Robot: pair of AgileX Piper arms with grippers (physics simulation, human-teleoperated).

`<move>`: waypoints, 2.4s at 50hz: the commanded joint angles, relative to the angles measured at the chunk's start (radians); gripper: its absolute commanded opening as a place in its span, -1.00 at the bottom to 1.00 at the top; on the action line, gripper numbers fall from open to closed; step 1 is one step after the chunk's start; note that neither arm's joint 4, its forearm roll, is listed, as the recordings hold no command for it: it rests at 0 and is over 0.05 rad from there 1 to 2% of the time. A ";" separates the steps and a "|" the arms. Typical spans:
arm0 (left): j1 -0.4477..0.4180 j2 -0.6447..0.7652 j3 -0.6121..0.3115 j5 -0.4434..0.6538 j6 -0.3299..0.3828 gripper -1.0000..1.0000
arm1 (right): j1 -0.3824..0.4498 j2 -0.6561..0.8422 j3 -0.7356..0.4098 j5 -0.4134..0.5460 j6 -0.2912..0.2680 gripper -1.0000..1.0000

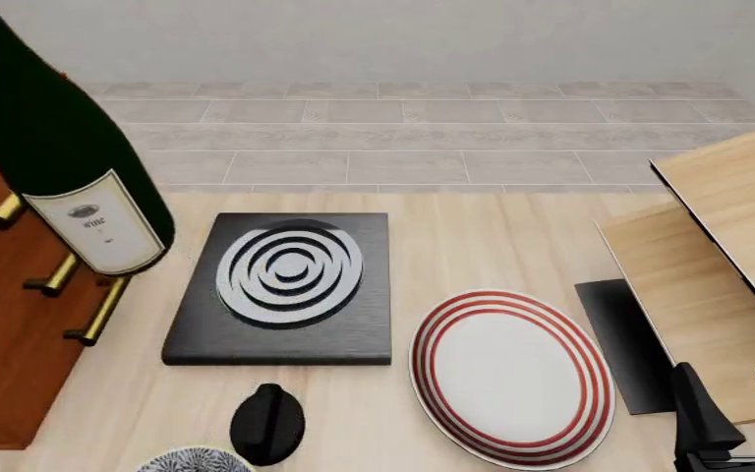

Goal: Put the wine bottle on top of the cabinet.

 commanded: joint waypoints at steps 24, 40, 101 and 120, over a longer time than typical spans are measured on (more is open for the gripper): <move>0.176 0.178 -0.273 0.082 0.054 -1.00 | 0.000 0.000 0.000 0.000 0.000 1.00; 0.255 0.196 -0.295 0.097 0.045 -1.00 | 0.000 0.000 0.000 0.000 0.000 1.00; 0.667 0.343 -0.516 0.105 0.086 -1.00 | 0.000 0.000 0.000 0.000 0.000 1.00; 0.825 0.436 -0.618 0.104 0.102 -1.00 | 0.000 0.000 0.000 0.000 0.000 1.00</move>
